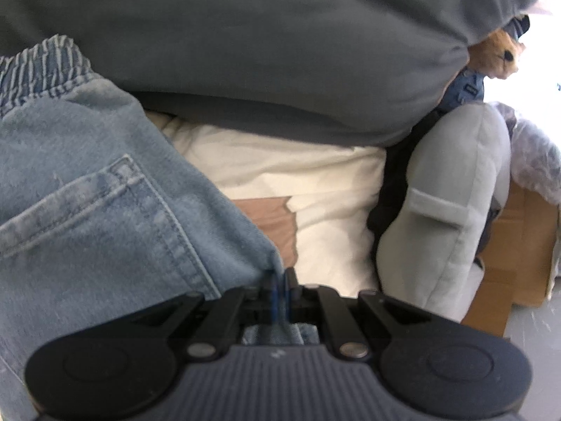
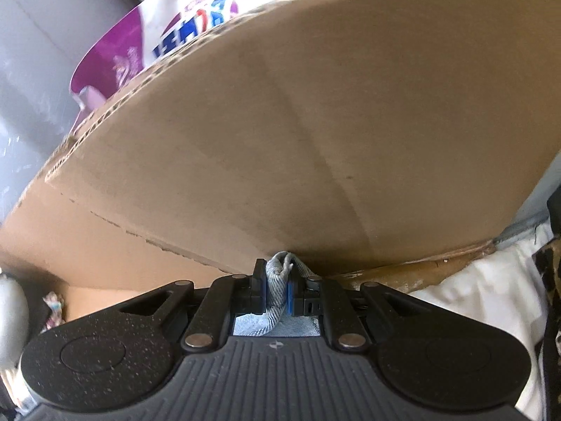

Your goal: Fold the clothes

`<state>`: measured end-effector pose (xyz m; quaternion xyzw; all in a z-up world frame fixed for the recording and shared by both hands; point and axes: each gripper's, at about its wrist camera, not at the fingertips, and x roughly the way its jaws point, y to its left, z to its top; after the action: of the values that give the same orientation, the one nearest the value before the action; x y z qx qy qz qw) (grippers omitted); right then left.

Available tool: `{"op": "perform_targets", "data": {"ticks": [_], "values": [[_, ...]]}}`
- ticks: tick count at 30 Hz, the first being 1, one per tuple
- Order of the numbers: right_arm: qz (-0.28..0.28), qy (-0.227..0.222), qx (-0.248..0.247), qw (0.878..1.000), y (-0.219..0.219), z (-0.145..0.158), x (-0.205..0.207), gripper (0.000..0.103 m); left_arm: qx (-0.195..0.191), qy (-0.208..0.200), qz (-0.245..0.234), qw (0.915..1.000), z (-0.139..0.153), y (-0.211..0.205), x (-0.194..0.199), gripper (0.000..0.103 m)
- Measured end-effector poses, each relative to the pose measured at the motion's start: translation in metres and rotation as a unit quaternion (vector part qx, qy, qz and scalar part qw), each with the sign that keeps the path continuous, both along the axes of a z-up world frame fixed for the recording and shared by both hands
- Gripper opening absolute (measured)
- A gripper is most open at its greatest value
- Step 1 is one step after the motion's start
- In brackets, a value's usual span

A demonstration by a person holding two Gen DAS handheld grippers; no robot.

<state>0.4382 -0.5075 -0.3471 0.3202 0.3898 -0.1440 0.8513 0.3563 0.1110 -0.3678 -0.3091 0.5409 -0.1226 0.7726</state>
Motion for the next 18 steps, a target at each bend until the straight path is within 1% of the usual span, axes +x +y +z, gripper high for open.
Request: {"op": "perform_targets", "data": {"ticks": [5, 7, 9, 11, 13, 14, 15, 16, 17, 18], "values": [[-0.025, -0.005, 0.02, 0.999, -0.006, -0.002, 0.003, 0.01, -0.006, 0.005, 0.011, 0.9999, -0.005, -0.001, 0.005, 0.003], [-0.034, -0.004, 0.028, 0.999, -0.008, -0.004, 0.004, 0.01, -0.001, 0.003, 0.01, 0.9999, -0.008, -0.004, 0.006, 0.003], [-0.039, 0.002, 0.037, 0.999, -0.01, -0.009, 0.006, 0.01, 0.006, 0.001, 0.004, 1.0, -0.012, -0.008, 0.007, 0.004], [-0.044, 0.009, 0.05, 0.998, -0.013, -0.014, 0.009, 0.012, 0.003, 0.011, 0.002, 0.9999, -0.015, -0.009, 0.01, 0.005], [-0.047, 0.009, 0.06, 0.997, -0.014, -0.015, 0.009, 0.017, -0.001, 0.007, -0.014, 0.9999, -0.01, -0.011, 0.009, 0.014], [-0.042, 0.002, 0.06, 0.997, -0.012, -0.013, 0.007, 0.024, -0.003, 0.002, -0.027, 0.9996, -0.008, -0.014, 0.006, 0.014], [-0.034, -0.006, 0.059, 0.998, -0.01, -0.01, 0.005, 0.037, -0.003, -0.001, -0.043, 0.9991, -0.005, -0.017, 0.002, 0.015], [-0.024, -0.009, 0.057, 0.998, -0.006, -0.007, 0.004, 0.044, -0.004, 0.001, -0.055, 0.9985, -0.005, -0.02, -0.002, 0.014], [-0.013, -0.013, 0.054, 0.998, -0.002, -0.004, 0.002, 0.047, -0.006, 0.003, -0.066, 0.9978, -0.005, -0.023, -0.006, 0.014], [-0.003, -0.009, 0.052, 0.999, 0.001, -0.002, 0.002, 0.047, -0.004, 0.004, -0.075, 0.9972, -0.005, -0.027, -0.009, 0.014]]}}
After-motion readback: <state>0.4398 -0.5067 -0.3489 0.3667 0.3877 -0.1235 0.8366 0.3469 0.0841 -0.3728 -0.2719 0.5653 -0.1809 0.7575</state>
